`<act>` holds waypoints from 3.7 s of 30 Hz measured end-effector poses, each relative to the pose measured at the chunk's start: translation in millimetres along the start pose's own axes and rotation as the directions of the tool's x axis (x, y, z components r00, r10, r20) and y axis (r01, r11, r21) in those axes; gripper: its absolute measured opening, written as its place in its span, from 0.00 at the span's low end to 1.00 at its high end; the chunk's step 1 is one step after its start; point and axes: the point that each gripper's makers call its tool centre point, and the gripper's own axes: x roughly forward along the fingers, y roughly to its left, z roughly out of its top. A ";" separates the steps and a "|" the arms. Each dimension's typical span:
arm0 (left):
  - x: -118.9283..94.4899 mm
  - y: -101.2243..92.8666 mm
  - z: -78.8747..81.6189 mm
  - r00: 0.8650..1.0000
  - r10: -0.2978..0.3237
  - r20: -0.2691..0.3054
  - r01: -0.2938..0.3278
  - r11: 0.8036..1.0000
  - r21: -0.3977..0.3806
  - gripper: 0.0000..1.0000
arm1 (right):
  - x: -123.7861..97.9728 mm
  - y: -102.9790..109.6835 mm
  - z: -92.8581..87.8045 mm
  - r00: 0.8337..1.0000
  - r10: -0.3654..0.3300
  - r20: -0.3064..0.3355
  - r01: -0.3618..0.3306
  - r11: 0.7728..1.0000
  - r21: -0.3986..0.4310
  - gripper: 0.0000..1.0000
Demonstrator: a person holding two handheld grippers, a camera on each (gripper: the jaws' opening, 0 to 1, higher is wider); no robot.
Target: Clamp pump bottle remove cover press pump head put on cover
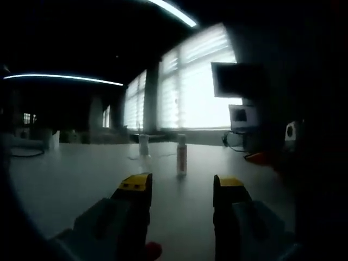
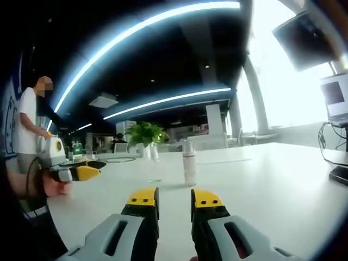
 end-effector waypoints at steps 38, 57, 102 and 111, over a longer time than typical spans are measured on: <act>96.8 -13.4 -1.5 0.999 0.025 -0.042 -0.029 0.993 -0.112 0.40 | 0.0 -1.2 0.3 1.000 0.002 0.003 -0.002 1.000 0.007 0.17; 149.2 -4.7 -12.7 0.996 0.034 -0.085 -0.039 0.997 -0.062 0.38 | 1.1 1.4 0.4 1.000 0.009 0.005 -0.009 1.000 0.004 0.16; 242.0 0.4 -40.7 0.994 0.008 -0.109 -0.004 0.999 0.036 0.32 | 1.4 3.2 -2.6 1.000 0.015 -0.013 -0.016 0.999 -0.028 0.16; 243.3 16.5 -41.4 0.992 0.056 -0.117 -0.055 0.998 0.013 0.25 | 1.7 2.8 -3.6 1.000 0.017 -0.016 -0.018 0.999 -0.031 0.16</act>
